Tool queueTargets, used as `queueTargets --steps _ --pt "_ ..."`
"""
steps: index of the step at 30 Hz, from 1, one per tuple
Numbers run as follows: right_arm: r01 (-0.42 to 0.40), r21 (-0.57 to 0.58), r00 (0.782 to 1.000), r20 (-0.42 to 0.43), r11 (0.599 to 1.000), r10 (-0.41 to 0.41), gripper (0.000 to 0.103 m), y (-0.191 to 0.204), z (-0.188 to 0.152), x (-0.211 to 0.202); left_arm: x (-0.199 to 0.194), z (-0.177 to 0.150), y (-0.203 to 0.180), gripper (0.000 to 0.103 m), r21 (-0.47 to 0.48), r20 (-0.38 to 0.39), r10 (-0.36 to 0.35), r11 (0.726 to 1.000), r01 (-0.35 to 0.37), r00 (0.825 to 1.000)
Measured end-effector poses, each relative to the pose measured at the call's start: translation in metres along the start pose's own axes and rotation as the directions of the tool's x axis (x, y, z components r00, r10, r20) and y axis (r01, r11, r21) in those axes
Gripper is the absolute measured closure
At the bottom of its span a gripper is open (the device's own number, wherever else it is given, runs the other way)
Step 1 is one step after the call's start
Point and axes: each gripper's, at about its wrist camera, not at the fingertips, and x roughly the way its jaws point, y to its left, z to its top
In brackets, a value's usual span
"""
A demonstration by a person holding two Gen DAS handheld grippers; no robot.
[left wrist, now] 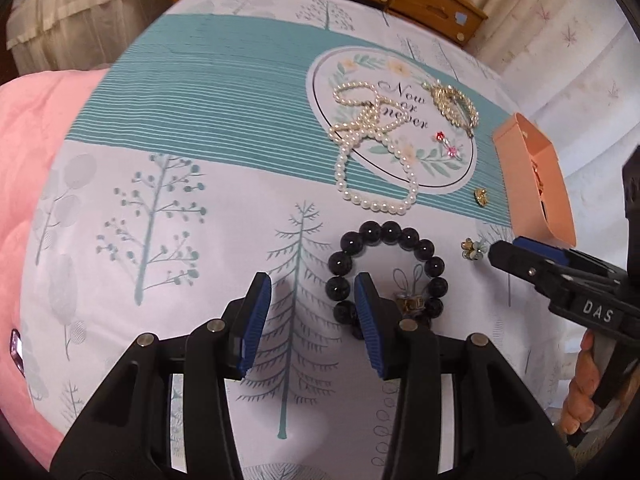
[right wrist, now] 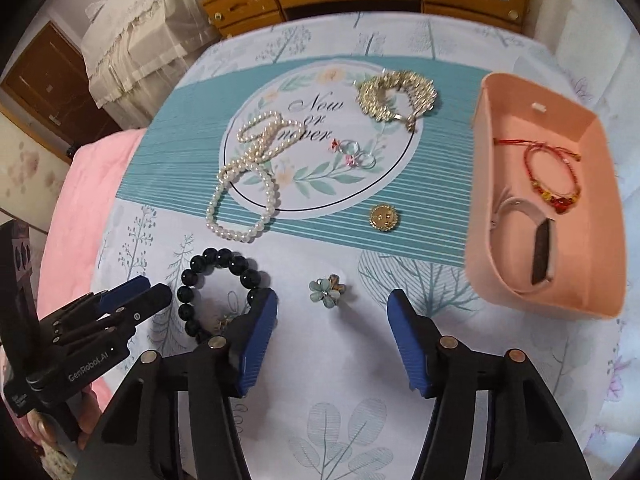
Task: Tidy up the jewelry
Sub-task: 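Grasp the black bead bracelet with the left tool while the right tool grasps the flower charm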
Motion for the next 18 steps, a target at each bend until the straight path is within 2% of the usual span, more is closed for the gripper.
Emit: queueTargets --steps 6,9,10,13,18 --pt "0.023 0.008 0.998 -0.064 1.0 -0.023 0.044 -0.003 0.014 0.02 0.022 0.011 -0.011 0.063 0.038 -0.077 0.017 0.999 -0.014 0.997" --pt "0.029 -0.003 0.996 -0.085 1.0 -0.029 0.044 0.0 0.015 0.027 0.025 0.012 -0.016 0.063 0.063 -0.076 0.036 0.998 -0.031 0.996" --pt "0.033 -0.006 0.995 -0.096 0.999 -0.033 0.047 0.001 0.015 0.031 0.026 0.014 -0.018 0.063 0.069 -0.076 0.039 0.997 -0.034 0.996" --pt "0.04 -0.02 0.992 -0.117 0.999 -0.042 0.064 0.005 0.014 0.036 0.029 0.017 -0.024 0.063 0.093 -0.079 0.062 0.994 -0.054 0.995" --pt "0.077 -0.067 0.99 -0.11 0.995 -0.084 0.074 0.016 0.015 0.04 0.034 0.02 -0.033 0.064 0.123 -0.091 0.106 0.988 -0.094 0.99"
